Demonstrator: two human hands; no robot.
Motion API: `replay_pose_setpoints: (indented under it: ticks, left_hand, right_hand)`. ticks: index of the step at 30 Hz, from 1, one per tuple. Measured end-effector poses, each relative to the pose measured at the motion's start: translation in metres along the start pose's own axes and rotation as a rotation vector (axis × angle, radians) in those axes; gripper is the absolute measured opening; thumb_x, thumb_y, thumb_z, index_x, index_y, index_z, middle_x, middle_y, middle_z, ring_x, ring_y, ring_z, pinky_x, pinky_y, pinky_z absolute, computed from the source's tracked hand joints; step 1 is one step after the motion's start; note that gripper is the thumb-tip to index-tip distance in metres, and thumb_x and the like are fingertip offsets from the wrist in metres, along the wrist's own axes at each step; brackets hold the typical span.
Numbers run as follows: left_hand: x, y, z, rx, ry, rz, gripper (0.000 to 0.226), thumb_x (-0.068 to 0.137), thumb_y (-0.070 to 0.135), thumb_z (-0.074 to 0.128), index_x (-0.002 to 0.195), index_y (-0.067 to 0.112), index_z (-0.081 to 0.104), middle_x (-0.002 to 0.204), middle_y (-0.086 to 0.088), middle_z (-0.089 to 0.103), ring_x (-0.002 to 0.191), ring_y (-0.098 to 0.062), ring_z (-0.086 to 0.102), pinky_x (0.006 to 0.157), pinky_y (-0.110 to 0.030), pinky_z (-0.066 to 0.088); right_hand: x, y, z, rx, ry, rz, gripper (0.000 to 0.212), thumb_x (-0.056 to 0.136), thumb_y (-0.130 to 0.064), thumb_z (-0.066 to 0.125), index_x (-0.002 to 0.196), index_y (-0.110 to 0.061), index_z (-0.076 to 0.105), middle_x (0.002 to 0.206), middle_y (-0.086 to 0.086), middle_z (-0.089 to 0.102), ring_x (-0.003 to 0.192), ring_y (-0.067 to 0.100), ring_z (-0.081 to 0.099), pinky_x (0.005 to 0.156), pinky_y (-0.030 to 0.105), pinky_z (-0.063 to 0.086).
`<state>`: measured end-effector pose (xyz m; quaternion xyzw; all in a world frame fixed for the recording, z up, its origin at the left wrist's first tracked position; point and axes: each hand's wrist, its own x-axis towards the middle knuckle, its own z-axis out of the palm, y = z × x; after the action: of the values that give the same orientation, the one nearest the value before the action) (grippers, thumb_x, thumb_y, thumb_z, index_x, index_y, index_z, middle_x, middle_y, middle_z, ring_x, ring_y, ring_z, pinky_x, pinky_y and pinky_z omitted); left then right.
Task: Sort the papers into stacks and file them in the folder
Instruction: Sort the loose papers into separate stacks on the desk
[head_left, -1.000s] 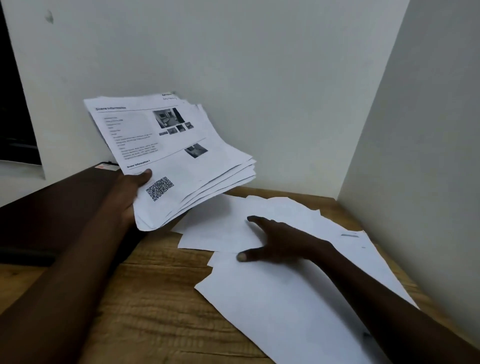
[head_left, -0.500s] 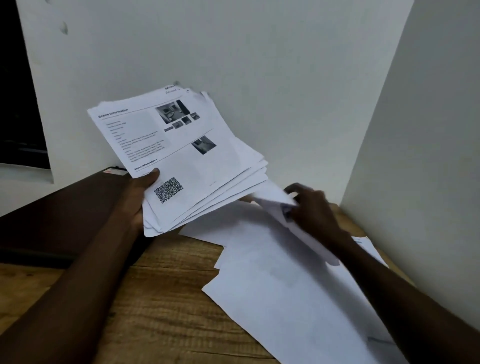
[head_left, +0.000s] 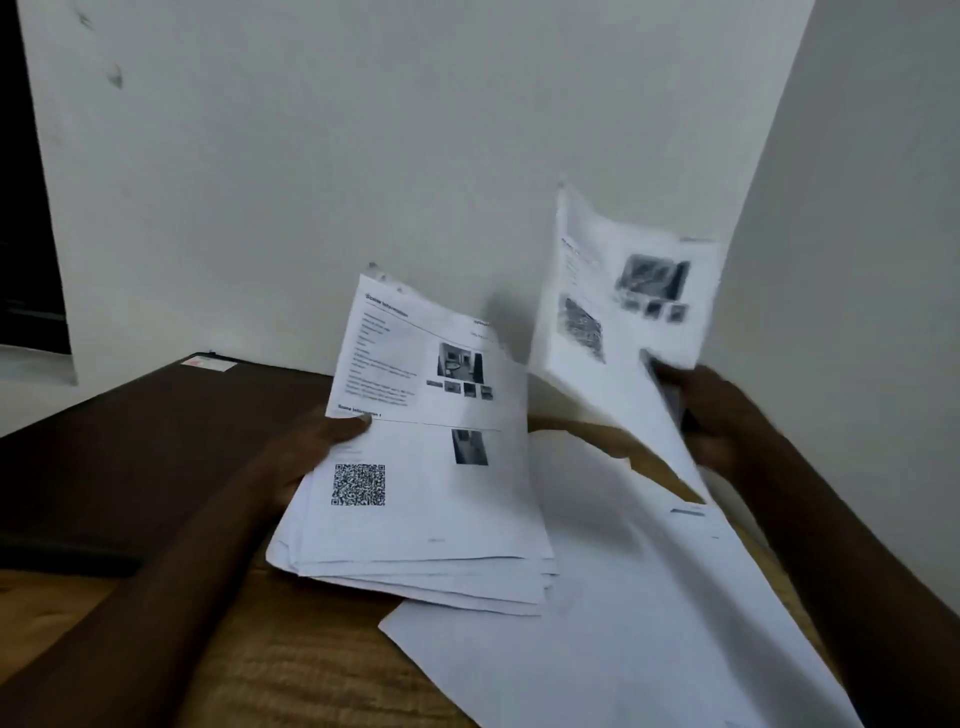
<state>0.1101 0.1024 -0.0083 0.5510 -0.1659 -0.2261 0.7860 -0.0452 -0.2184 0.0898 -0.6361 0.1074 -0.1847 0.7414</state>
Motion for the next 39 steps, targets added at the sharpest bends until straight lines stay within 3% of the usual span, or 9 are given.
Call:
replay_pose_setpoints:
  ticks: [2,5,9,13,16,20,26,34,39]
  left_hand:
    - [0.0,0.001,-0.001,-0.019,0.005,0.01,0.039,0.093,0.012,0.053,0.131,0.006,0.058,0.123,-0.021,0.067,0.105,-0.038,0.068,0.082,-0.052,0.058]
    - [0.0,0.0,0.001,-0.064,-0.018,0.012,0.043,0.09,0.019,0.055,0.131,0.008,0.058,0.124,-0.019,0.067,0.104,-0.036,0.069,0.081,-0.051,0.059]
    - [0.001,-0.001,0.007,-0.139,-0.021,-0.007,0.033,0.1,0.019,0.044,0.125,0.008,0.062,0.115,-0.019,0.071,0.091,-0.034,0.073,0.072,-0.048,0.061]
    - [0.004,-0.003,0.017,-0.188,-0.103,-0.04,0.035,0.097,0.015,0.046,0.097,0.01,0.08,0.107,-0.018,0.074,0.089,-0.033,0.074,0.067,-0.045,0.062]
    - [0.008,-0.009,0.019,-0.17,-0.147,-0.085,0.033,0.086,0.029,0.059,0.107,0.011,0.078,0.119,-0.018,0.07,0.103,-0.034,0.071,0.086,-0.05,0.058]
    - [0.011,-0.009,0.017,-0.008,-0.052,0.06,0.076,0.078,0.064,0.069,0.137,0.017,0.058,0.131,-0.008,0.065,0.12,-0.028,0.063,0.109,-0.05,0.042]
    - [0.008,-0.011,0.024,0.106,-0.067,0.105,0.034,0.087,0.014,0.058,0.12,0.007,0.063,0.114,-0.018,0.072,0.091,-0.031,0.074,0.075,-0.042,0.062]
    - [0.004,-0.012,0.023,0.113,-0.093,0.073,0.043,0.086,0.018,0.071,0.127,0.008,0.061,0.119,-0.017,0.07,0.101,-0.034,0.071,0.083,-0.044,0.06]
    - [-0.002,-0.01,0.022,0.138,-0.076,0.061,0.028,0.096,0.004,0.053,0.124,0.006,0.061,0.12,-0.022,0.068,0.094,-0.031,0.073,0.08,-0.044,0.06]
  right_hand:
    - [0.003,0.025,0.011,-0.139,0.068,0.033,0.018,0.097,-0.003,0.05,0.083,-0.002,0.061,0.067,0.01,0.066,0.046,0.01,0.06,0.043,0.019,0.048]
    - [0.01,0.071,0.027,-0.288,0.052,0.043,0.02,0.091,-0.004,0.062,0.072,-0.008,0.069,0.079,0.018,0.071,0.054,0.014,0.062,0.058,0.026,0.051]
    - [0.001,0.109,0.048,-0.262,-0.025,-0.098,0.018,0.083,-0.017,0.074,0.101,-0.015,0.071,0.099,0.003,0.076,0.093,0.023,0.071,0.09,0.043,0.055]
    - [0.003,0.109,0.049,-0.197,-0.045,-0.202,0.03,0.085,-0.015,0.073,0.114,-0.02,0.065,0.107,0.002,0.074,0.1,0.024,0.07,0.094,0.047,0.053]
    - [0.002,0.11,0.048,-0.204,-0.052,-0.23,0.034,0.085,-0.013,0.072,0.117,-0.024,0.063,0.11,0.0,0.072,0.101,0.023,0.069,0.094,0.046,0.053]
    - [0.004,0.112,0.045,-0.135,-0.034,-0.194,0.047,0.081,-0.006,0.075,0.12,-0.02,0.056,0.113,0.006,0.071,0.098,0.026,0.07,0.091,0.052,0.054]
    - [0.011,0.115,0.042,0.011,-0.008,-0.056,0.092,0.064,-0.011,0.089,0.139,-0.015,0.035,0.118,0.006,0.069,0.105,0.026,0.069,0.093,0.052,0.053]
    - [0.013,0.117,0.044,-0.002,-0.061,-0.087,0.083,0.067,-0.008,0.087,0.137,-0.014,0.042,0.12,0.007,0.068,0.106,0.028,0.068,0.093,0.053,0.053]
    - [0.007,0.113,0.049,-0.125,-0.123,-0.121,0.068,0.075,-0.018,0.083,0.132,-0.011,0.047,0.123,0.009,0.067,0.109,0.025,0.066,0.09,0.042,0.056]
